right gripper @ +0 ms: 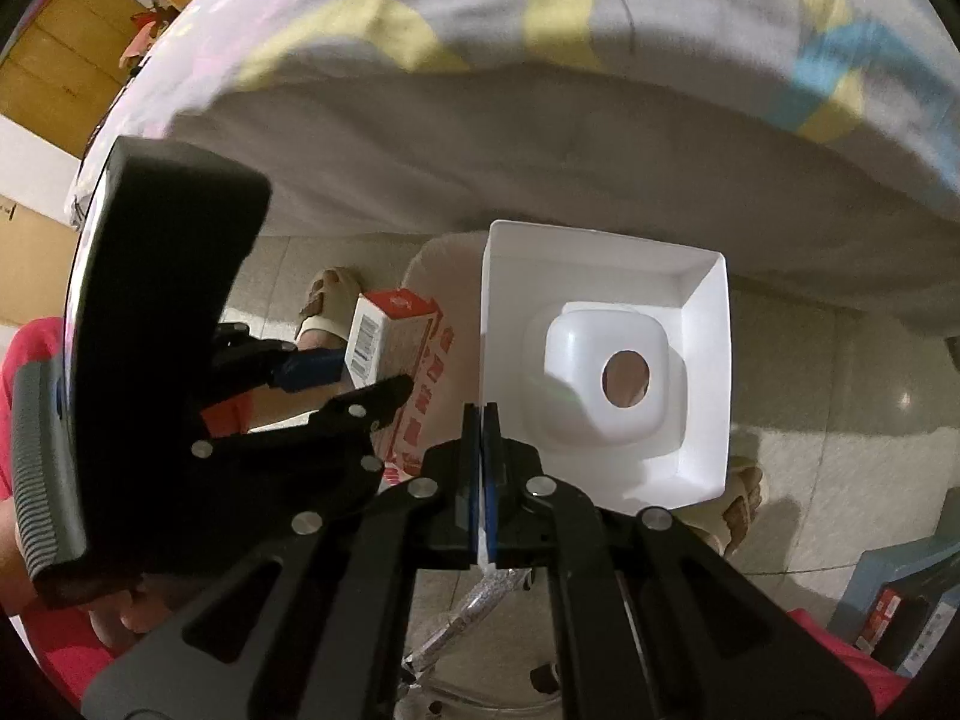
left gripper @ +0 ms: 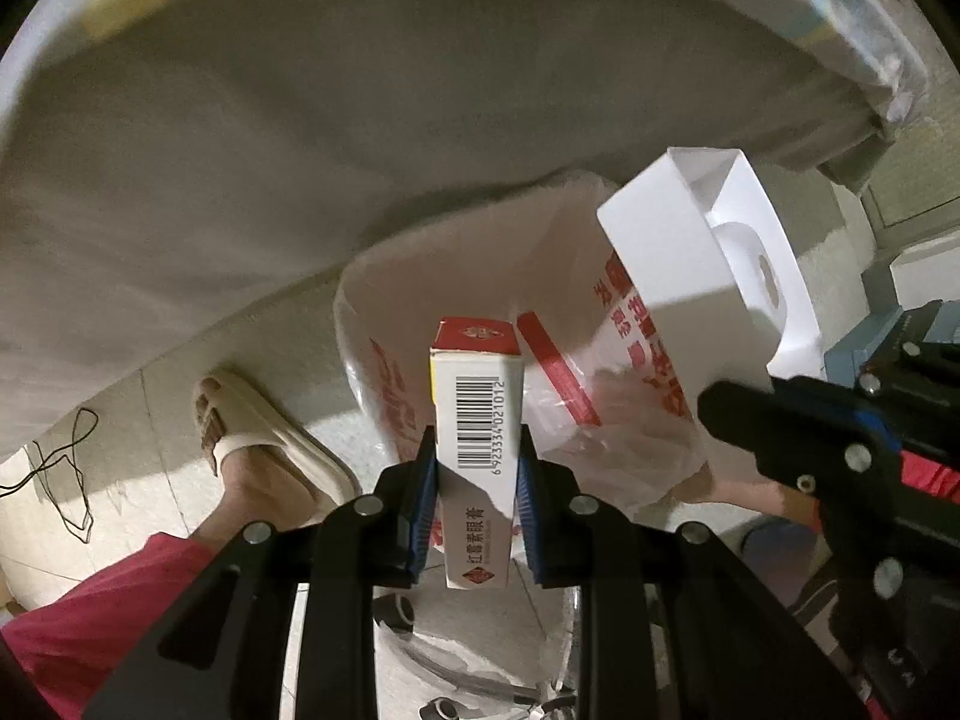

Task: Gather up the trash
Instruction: 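Carry both boxes down over the white-red plastic bag on the floor, then open both tools to drop the boxes into the plastic bag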

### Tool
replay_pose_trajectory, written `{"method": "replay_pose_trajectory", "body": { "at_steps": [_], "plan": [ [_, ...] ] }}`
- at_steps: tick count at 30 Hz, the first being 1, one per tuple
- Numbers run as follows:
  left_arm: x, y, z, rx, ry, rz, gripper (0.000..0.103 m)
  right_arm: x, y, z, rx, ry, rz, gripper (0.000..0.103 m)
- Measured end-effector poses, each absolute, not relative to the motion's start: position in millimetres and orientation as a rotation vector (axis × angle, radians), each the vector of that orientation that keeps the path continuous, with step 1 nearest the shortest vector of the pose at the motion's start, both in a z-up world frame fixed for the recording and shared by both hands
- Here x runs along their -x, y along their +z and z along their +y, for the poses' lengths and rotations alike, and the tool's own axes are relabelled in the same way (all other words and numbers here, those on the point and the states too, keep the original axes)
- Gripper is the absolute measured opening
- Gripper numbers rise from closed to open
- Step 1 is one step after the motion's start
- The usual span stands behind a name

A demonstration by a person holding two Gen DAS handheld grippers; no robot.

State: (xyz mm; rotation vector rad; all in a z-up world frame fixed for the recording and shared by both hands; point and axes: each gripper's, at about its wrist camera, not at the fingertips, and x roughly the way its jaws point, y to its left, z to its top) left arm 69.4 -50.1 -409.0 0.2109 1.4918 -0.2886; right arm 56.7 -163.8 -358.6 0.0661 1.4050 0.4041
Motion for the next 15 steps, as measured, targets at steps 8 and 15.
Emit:
{"method": "replay_pose_trajectory", "body": {
  "at_steps": [8,15],
  "plan": [
    [-77,-443,-51,-0.184,-0.273,1.585,0.024,-70,-396,-169,-0.106,0.405,1.469,0.002],
    [-85,-473,-52,-0.152,-0.269,1.647,0.024,-92,-423,-175,-0.142,0.408,1.506,0.002]
  ]
}}
